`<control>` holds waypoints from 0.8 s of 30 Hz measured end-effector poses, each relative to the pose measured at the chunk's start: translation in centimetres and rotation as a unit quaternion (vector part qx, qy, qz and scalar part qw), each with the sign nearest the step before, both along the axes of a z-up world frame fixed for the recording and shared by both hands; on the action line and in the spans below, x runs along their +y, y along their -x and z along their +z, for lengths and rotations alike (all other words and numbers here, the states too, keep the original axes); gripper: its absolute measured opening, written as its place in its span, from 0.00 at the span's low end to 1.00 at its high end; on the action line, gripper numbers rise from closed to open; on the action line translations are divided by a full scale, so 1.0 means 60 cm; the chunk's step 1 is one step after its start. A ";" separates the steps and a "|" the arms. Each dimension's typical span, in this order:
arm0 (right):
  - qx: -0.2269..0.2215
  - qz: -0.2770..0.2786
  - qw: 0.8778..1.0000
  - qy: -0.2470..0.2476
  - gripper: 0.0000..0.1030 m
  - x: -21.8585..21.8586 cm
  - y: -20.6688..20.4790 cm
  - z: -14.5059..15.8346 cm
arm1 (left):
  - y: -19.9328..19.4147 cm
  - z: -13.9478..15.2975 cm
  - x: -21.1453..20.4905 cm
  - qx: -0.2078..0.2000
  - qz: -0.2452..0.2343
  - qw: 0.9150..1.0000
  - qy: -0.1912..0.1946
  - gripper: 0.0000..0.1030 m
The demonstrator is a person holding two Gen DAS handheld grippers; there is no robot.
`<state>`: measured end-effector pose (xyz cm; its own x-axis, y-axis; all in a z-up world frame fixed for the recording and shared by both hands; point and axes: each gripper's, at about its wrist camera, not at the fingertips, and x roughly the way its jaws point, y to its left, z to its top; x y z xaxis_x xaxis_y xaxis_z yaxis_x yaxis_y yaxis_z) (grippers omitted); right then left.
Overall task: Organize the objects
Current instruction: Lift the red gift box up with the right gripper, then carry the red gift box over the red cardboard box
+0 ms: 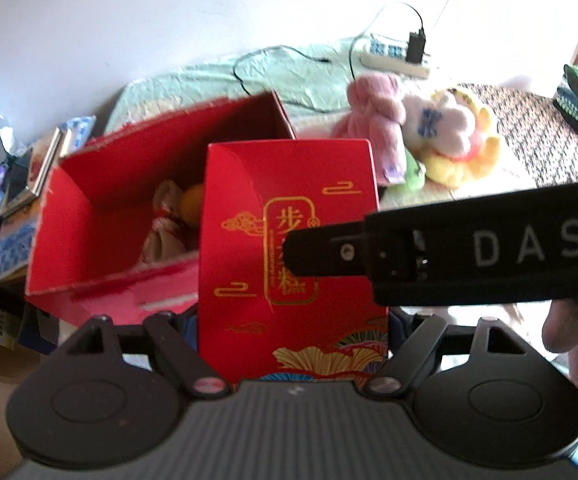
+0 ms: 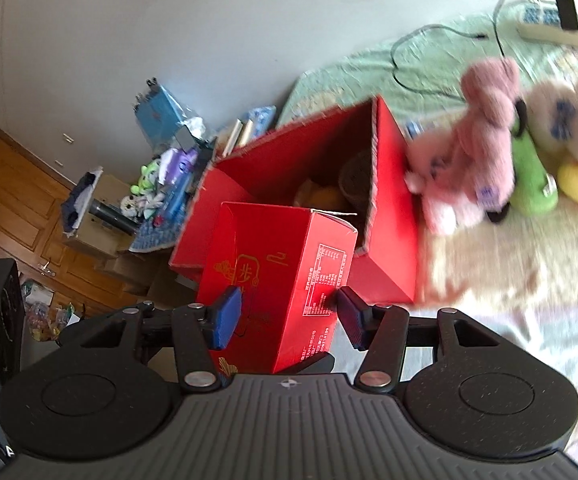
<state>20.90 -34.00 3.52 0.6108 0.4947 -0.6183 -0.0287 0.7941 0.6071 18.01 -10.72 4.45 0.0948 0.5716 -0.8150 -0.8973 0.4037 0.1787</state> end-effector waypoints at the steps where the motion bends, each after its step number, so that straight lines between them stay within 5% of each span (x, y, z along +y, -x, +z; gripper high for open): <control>1: -0.004 0.000 1.000 0.000 0.54 0.001 -0.005 0.005 | 0.003 0.005 0.004 -0.002 0.001 1.000 -0.003 0.79; 15: -0.037 -0.019 0.999 0.007 0.54 0.039 -0.090 0.040 | 0.060 0.077 0.078 -0.008 -0.021 0.999 -0.035 0.79; 24: -0.046 -0.028 0.999 -0.010 0.53 0.080 -0.166 0.031 | 0.117 0.082 0.155 -0.007 -0.014 0.999 -0.043 0.79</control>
